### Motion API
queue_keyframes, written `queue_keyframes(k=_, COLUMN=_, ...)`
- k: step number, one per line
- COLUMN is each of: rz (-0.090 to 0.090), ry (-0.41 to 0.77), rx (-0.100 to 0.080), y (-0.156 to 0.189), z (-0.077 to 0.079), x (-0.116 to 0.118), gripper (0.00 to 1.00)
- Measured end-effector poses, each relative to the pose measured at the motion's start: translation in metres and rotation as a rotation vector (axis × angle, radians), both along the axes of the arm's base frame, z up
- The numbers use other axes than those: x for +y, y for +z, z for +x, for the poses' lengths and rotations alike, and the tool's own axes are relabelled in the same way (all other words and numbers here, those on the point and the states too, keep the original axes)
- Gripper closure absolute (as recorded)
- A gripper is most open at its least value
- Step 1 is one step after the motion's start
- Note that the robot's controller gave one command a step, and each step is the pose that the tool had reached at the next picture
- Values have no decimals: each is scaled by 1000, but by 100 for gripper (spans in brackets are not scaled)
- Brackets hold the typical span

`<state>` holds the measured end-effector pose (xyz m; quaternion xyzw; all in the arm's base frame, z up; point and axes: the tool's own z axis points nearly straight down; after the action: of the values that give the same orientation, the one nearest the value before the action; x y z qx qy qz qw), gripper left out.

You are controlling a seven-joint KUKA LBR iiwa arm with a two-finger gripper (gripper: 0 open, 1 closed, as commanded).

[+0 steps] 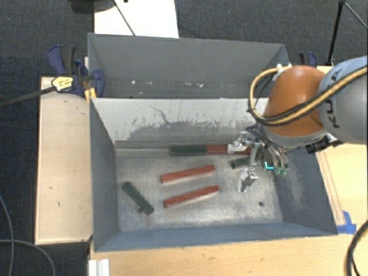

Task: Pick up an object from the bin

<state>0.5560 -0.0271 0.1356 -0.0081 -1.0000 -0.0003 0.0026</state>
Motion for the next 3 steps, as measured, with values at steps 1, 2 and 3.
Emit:
queue_keyframes(k=1, rz=0, ry=1, rx=-8, y=4, z=2, x=0, gripper=0)
queue_keyframes(k=2, rz=0, ry=164, rx=-11, y=-60, z=-9, x=34, gripper=100)
queue_keyframes(k=3, rz=0, ry=164, rx=-7, y=-61, z=-10, x=34, gripper=0)
